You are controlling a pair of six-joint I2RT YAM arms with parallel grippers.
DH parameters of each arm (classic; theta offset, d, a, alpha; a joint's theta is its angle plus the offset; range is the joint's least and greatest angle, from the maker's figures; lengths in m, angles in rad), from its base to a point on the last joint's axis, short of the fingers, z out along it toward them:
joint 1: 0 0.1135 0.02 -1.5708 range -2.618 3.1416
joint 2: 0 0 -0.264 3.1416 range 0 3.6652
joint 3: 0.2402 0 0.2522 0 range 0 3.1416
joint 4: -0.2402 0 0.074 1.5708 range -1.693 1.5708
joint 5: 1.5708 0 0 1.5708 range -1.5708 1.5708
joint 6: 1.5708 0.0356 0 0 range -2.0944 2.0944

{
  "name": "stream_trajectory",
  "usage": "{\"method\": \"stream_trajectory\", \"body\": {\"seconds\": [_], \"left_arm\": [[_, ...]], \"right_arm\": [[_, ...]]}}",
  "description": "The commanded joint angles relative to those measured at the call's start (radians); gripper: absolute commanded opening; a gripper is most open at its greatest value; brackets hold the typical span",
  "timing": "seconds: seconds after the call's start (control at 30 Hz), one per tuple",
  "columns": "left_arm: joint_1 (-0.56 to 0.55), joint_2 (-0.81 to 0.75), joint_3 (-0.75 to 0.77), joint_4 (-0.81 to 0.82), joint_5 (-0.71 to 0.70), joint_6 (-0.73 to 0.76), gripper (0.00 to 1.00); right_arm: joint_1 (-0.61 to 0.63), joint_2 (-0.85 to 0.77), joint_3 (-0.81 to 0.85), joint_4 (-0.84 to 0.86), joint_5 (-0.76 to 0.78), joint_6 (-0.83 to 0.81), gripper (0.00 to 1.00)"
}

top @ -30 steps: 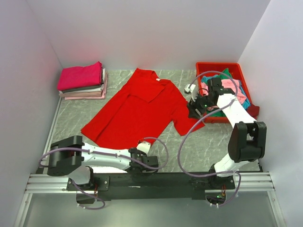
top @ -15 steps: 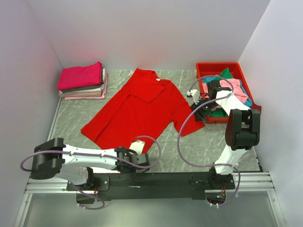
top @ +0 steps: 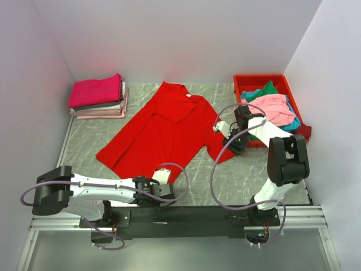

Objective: Fold and stack the t-shirts
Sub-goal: Fold the tshirt

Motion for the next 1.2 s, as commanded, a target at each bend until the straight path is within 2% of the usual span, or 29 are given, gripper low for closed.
{"method": "stream_trajectory", "body": {"seconds": [0.0,0.1,0.2,0.5,0.7,0.8,0.9,0.93,1.03,1.17], "left_arm": [[0.003,-0.04,-0.019,0.015,0.013,-0.002,0.01],[0.003,-0.053,-0.025,0.024,0.014,-0.009,0.01],[0.005,-0.055,-0.027,0.031,0.014,-0.005,0.01],[0.005,-0.06,-0.028,0.034,0.019,-0.009,0.01],[0.005,-0.07,-0.031,0.028,0.022,-0.016,0.01],[0.005,-0.072,-0.03,0.027,0.02,-0.016,0.01],[0.005,-0.076,-0.033,0.024,0.022,-0.018,0.01],[0.005,-0.08,-0.033,0.022,0.022,-0.021,0.01],[0.006,-0.087,-0.033,0.018,0.014,-0.022,0.01],[0.008,-0.103,-0.03,0.002,0.003,-0.028,0.01]], "right_arm": [[0.029,-0.115,-0.04,-0.007,0.133,-0.199,0.58],[0.045,-0.168,-0.115,0.048,0.206,-0.314,0.58],[0.045,-0.151,-0.139,0.073,0.249,-0.347,0.58],[0.08,-0.082,-0.151,0.148,0.24,-0.352,0.56],[0.095,-0.023,-0.137,0.176,0.246,-0.338,0.51],[0.101,-0.003,-0.134,0.174,0.24,-0.327,0.45],[0.101,0.004,-0.125,0.171,0.232,-0.315,0.33],[0.101,0.001,-0.117,0.165,0.212,-0.31,0.23],[0.101,-0.022,-0.085,0.142,0.165,-0.284,0.04],[0.103,-0.048,-0.036,0.116,0.121,-0.246,0.0]]}}
